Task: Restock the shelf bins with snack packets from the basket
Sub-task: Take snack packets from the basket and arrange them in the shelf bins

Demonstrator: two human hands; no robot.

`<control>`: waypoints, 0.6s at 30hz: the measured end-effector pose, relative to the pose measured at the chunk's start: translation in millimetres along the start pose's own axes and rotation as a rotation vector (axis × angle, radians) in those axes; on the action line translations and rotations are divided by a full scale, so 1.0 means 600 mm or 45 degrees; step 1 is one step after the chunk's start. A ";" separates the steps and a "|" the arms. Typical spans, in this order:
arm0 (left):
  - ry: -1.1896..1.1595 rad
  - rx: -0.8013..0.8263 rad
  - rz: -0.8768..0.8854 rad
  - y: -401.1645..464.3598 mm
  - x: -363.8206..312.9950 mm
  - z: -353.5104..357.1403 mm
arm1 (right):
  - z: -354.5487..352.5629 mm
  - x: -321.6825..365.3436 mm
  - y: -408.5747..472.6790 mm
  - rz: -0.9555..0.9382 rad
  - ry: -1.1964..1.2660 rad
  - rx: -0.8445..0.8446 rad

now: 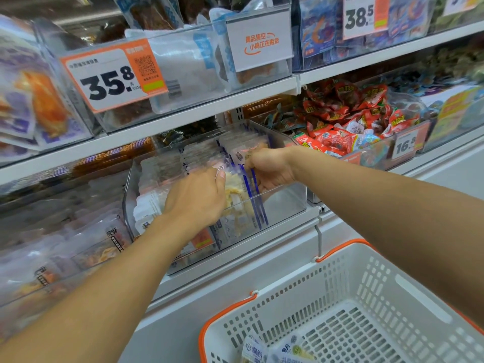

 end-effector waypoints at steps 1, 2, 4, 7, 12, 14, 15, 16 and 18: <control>-0.007 -0.005 0.007 0.000 0.001 0.000 | -0.002 0.001 -0.005 0.020 -0.039 -0.051; -0.021 -0.006 0.009 0.002 0.002 0.000 | -0.006 0.003 -0.008 0.035 -0.104 -0.137; -0.040 -0.002 0.008 0.004 0.005 0.002 | -0.016 0.011 -0.017 0.039 -0.317 -0.363; -0.043 -0.026 0.012 0.004 0.005 0.000 | -0.035 0.027 -0.048 -0.069 -0.515 -0.648; -0.192 -0.452 0.259 -0.020 -0.040 -0.045 | -0.043 0.035 -0.155 -0.244 -0.791 -0.601; -0.310 -0.418 0.487 -0.038 -0.077 -0.045 | -0.030 -0.006 -0.170 -0.008 -0.952 -0.225; -0.344 -0.286 0.616 -0.048 -0.096 -0.033 | -0.022 -0.043 -0.168 0.128 -1.020 -0.050; -0.335 -0.062 0.736 -0.061 -0.116 -0.009 | -0.008 -0.094 -0.161 0.254 -1.064 0.110; -0.171 0.557 0.871 -0.093 -0.141 0.054 | 0.029 -0.232 -0.121 0.504 -1.111 0.326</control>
Point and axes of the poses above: each hand's wrist, its own y-axis towards the middle knuckle, its own z-axis out of the palm, x = y × z, the point moved 3 cm from there along y, towards the middle knuckle, and after that the axes turned 3 degrees about x, right-handed, at the moved point
